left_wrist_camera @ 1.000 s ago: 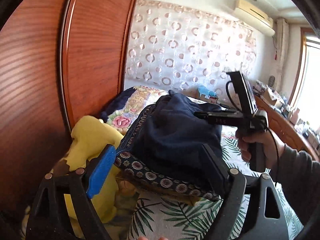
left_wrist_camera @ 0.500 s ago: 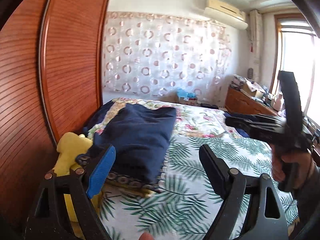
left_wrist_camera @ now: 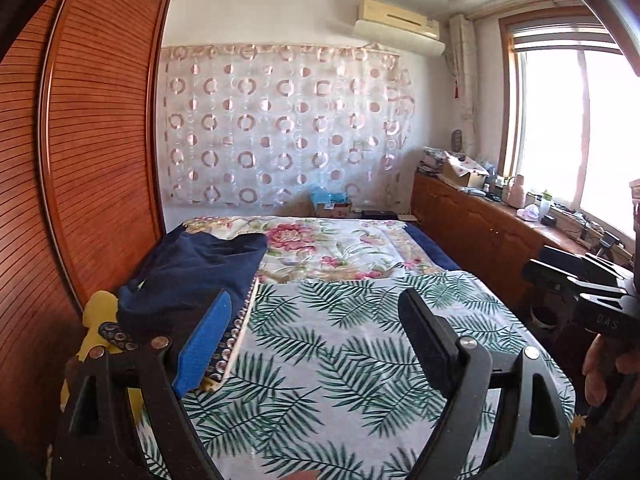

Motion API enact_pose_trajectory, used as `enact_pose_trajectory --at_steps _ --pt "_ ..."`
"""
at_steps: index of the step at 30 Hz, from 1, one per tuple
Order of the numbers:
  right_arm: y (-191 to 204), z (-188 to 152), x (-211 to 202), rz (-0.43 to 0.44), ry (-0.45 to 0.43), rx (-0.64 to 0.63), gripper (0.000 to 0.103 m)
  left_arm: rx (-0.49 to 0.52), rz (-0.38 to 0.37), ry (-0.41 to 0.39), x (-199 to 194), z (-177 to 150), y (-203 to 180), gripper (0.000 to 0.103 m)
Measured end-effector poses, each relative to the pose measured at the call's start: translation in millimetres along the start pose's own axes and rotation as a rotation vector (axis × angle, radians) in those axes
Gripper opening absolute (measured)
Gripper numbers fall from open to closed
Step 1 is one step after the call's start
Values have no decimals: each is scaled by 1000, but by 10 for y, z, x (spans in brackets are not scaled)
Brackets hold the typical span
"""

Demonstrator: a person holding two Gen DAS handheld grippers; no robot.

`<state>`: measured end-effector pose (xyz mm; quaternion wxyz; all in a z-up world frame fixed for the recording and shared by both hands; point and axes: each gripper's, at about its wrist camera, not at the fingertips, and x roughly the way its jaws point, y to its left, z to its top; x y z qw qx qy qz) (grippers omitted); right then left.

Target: Fold small clothes

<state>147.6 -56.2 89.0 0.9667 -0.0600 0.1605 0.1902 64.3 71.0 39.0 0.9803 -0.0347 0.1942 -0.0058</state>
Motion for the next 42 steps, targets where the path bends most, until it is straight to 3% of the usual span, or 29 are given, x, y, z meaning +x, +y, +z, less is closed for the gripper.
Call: enact_pose_trajectory --at_steps 7,17,42 --pt "363 -194 -19 -80 -47 49 63 17 -15 -4 -58 16 -234 86" --pt "592 -393 -24 -120 -65 78 63 18 7 -5 -80 19 -230 86" --pt "374 -429 -248 -119 -71 86 63 26 17 -24 -159 49 -166 86"
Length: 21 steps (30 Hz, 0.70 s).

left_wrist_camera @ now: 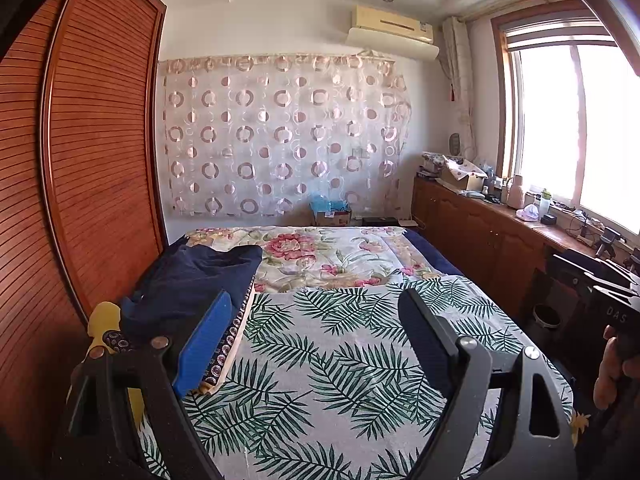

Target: Fold small clothes

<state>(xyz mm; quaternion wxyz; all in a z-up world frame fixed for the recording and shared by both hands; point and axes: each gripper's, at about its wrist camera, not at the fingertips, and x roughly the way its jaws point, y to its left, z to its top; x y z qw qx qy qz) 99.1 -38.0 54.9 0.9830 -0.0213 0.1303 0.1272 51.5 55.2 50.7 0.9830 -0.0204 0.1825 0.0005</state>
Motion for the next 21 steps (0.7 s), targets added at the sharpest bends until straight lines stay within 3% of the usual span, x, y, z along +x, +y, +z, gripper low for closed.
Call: enact_pose_trajectory --at_steps 21 --pt "-172 40 -108 12 -4 -12 63 5 8 -7 -30 15 14 86"
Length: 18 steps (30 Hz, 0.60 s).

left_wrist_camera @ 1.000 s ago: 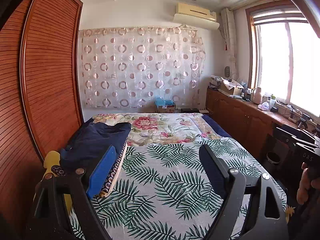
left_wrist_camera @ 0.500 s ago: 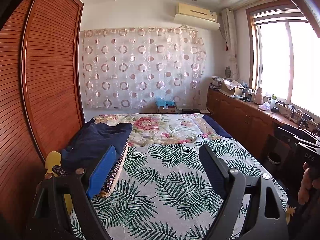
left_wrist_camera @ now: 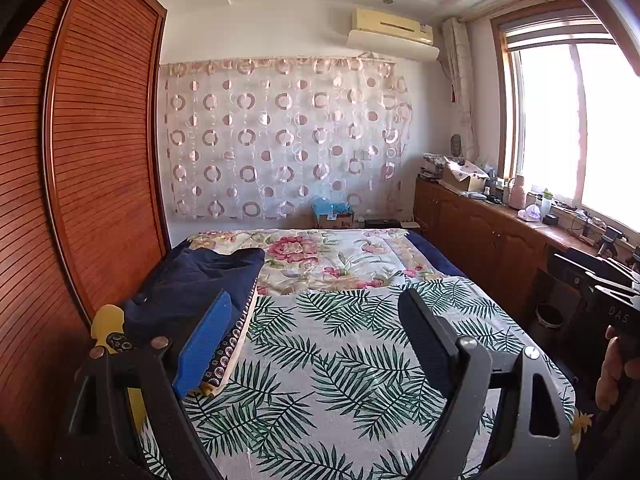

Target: Fold small clothes

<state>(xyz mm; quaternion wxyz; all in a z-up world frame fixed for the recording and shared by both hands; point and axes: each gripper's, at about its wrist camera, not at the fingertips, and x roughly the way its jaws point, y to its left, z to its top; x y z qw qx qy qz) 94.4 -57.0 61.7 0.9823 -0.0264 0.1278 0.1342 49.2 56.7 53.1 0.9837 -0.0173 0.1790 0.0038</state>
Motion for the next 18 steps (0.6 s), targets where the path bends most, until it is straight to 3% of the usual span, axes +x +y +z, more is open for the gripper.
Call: enact_pose_trajectory --at_steps 18 --pt "-54 33 -24 3 0 -3 63 1 0 -2 10 -24 4 86"
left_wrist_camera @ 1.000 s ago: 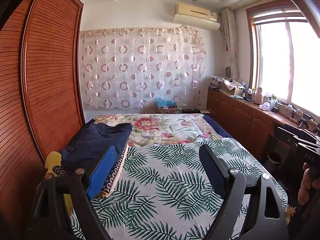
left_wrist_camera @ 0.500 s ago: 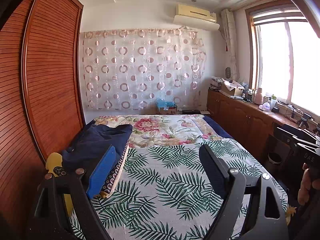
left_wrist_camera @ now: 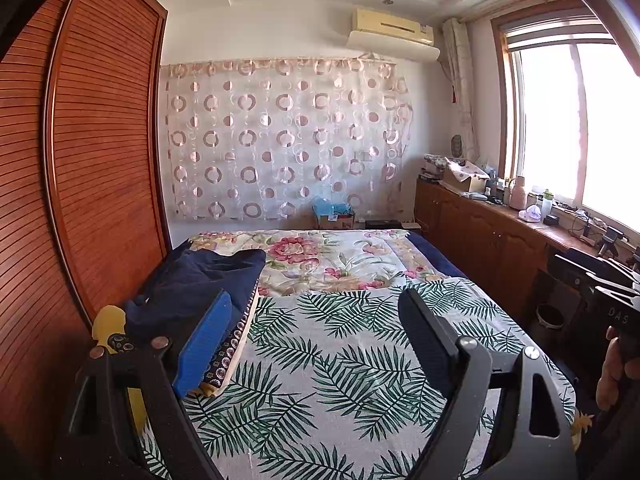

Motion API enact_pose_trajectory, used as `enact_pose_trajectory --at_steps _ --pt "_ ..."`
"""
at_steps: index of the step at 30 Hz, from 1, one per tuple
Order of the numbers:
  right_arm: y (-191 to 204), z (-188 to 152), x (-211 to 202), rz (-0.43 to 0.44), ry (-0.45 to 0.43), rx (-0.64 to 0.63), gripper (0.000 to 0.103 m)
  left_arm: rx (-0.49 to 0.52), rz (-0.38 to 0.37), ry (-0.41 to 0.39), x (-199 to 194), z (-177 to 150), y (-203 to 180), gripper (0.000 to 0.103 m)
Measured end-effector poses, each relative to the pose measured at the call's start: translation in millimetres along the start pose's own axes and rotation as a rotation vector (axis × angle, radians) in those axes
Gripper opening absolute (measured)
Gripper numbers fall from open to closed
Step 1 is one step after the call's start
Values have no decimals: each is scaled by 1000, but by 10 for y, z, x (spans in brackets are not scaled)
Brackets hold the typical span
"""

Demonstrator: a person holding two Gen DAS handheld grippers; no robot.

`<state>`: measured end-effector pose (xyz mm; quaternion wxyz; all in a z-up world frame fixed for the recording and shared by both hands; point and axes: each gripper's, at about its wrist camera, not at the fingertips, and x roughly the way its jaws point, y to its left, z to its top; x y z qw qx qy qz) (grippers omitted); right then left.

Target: Fold small clothes

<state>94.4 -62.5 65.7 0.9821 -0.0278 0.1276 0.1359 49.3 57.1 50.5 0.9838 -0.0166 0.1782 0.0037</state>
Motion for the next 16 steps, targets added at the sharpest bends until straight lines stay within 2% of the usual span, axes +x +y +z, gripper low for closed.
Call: enact_pose_trajectory --at_steps 16 --pt "-12 -3 -1 2 1 -1 63 0 0 -1 -5 1 6 86"
